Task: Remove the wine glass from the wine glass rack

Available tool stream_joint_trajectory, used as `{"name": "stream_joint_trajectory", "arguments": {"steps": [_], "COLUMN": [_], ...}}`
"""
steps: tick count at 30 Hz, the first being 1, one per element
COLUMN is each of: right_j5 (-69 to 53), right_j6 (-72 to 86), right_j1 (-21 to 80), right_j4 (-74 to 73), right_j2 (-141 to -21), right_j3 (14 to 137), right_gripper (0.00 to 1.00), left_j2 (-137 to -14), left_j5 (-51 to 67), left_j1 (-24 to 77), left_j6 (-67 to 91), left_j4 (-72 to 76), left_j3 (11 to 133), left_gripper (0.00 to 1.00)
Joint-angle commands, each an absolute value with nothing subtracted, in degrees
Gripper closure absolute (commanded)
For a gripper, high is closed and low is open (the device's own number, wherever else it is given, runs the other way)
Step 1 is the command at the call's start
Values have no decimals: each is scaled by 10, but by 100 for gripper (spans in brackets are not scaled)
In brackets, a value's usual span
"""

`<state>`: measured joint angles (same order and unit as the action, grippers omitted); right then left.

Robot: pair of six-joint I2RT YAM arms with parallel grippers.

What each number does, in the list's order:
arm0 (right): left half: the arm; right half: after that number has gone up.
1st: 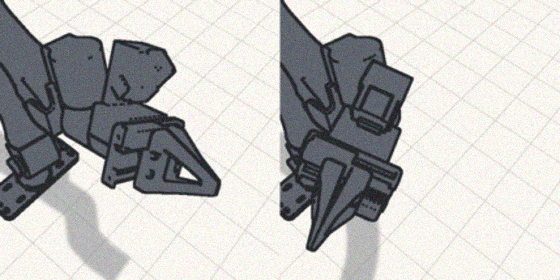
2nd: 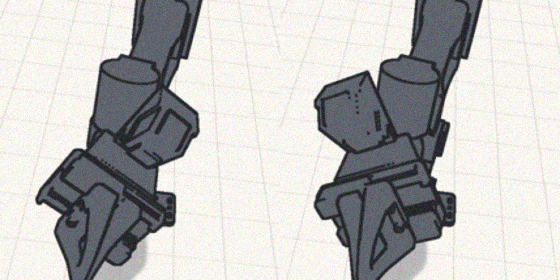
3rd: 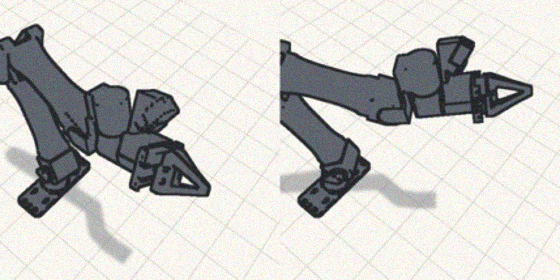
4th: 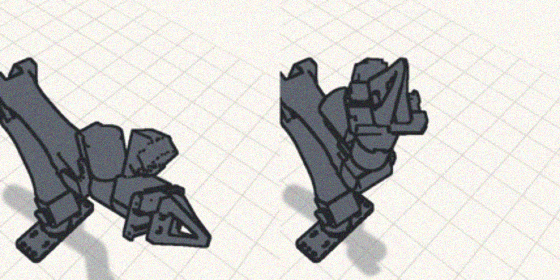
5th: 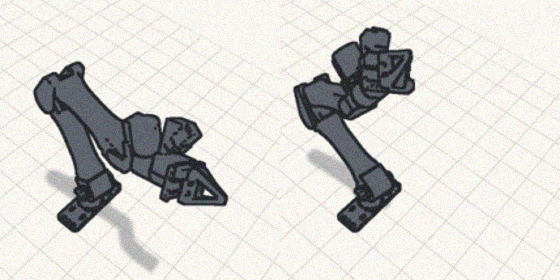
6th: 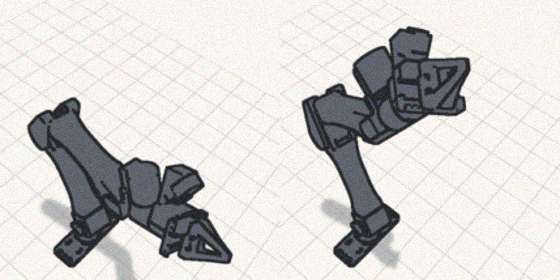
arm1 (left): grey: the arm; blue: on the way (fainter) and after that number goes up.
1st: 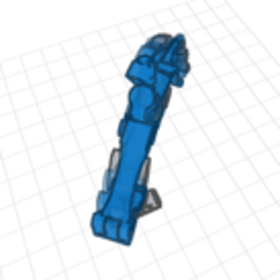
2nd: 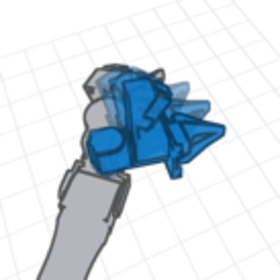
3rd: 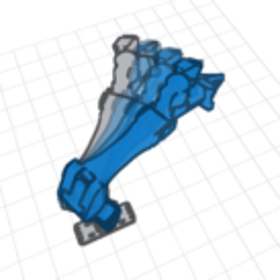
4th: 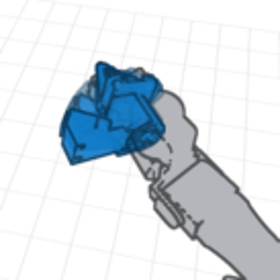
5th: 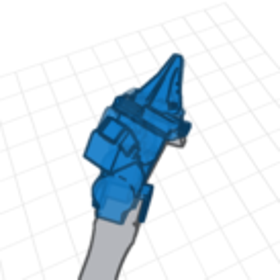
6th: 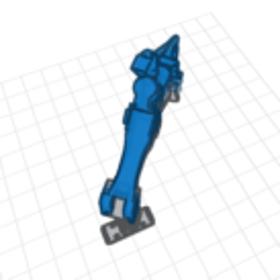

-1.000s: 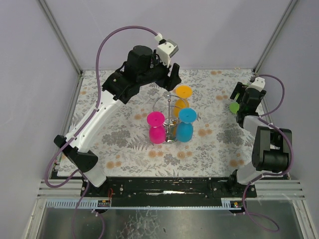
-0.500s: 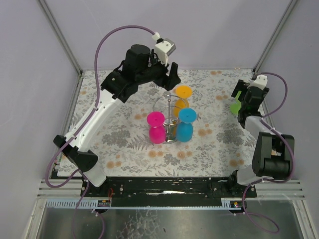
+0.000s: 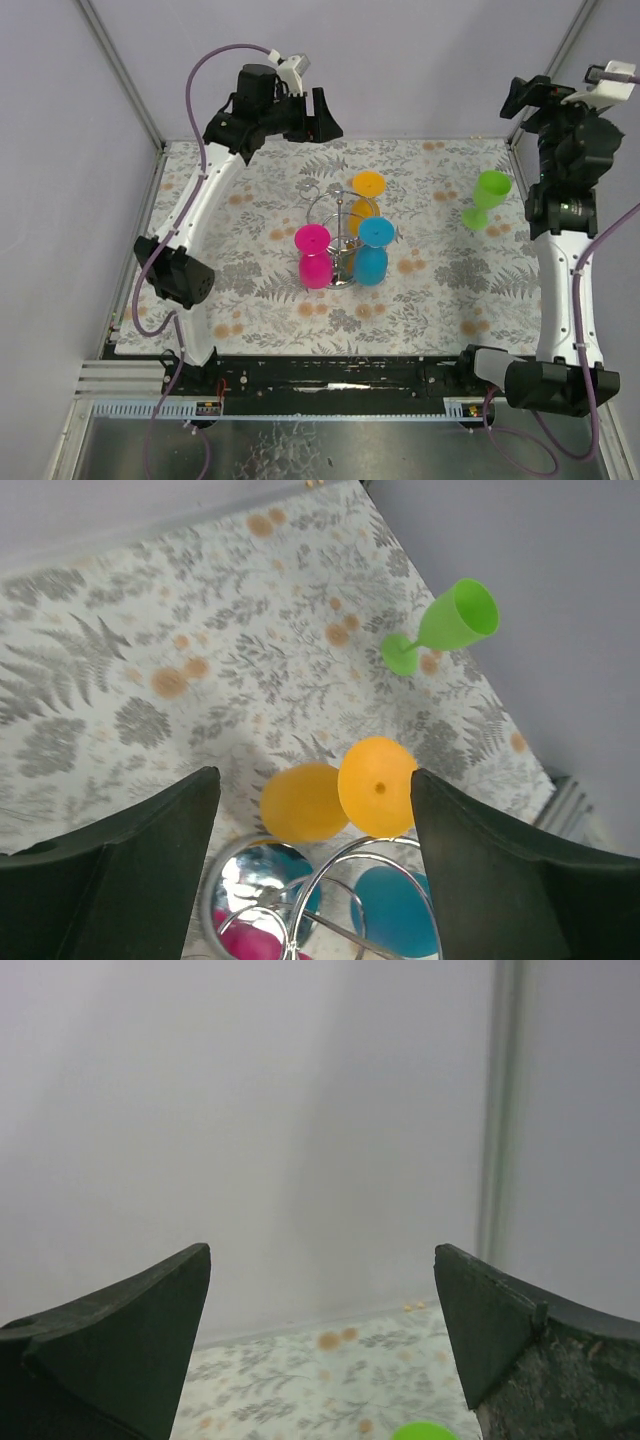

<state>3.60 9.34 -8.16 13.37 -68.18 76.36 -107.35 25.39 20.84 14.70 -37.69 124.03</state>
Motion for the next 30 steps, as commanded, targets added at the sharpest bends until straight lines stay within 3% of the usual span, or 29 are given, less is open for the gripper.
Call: {"name": "stream_joint_trajectory", "arguments": {"steps": [1, 7, 14, 24, 30], "right_j5": [-160, -289, -299, -282, -273], "right_j6": [201, 290, 302, 281, 274], "right_j1": [-83, -82, -81, -81, -82], "right_j4": [-100, -211, -227, -282, -293], "right_j2": [-705, -722, -670, -644, -623], "right_j3": [873, 893, 838, 861, 851], "right_gripper": [1, 10, 10, 9, 9], "left_j2": [-1100, -1105, -1145, -1207, -1232], "left_j5": [350, 439, 549, 579, 595], "left_j1": [179, 134, 127, 146, 169], "left_j6": [261, 398, 524, 559, 566], "left_j4": [-328, -245, -126, -101, -101], "left_j3": [1243, 1185, 1125, 1132, 1130], "left_gripper": [23, 21, 25, 30, 38]}}
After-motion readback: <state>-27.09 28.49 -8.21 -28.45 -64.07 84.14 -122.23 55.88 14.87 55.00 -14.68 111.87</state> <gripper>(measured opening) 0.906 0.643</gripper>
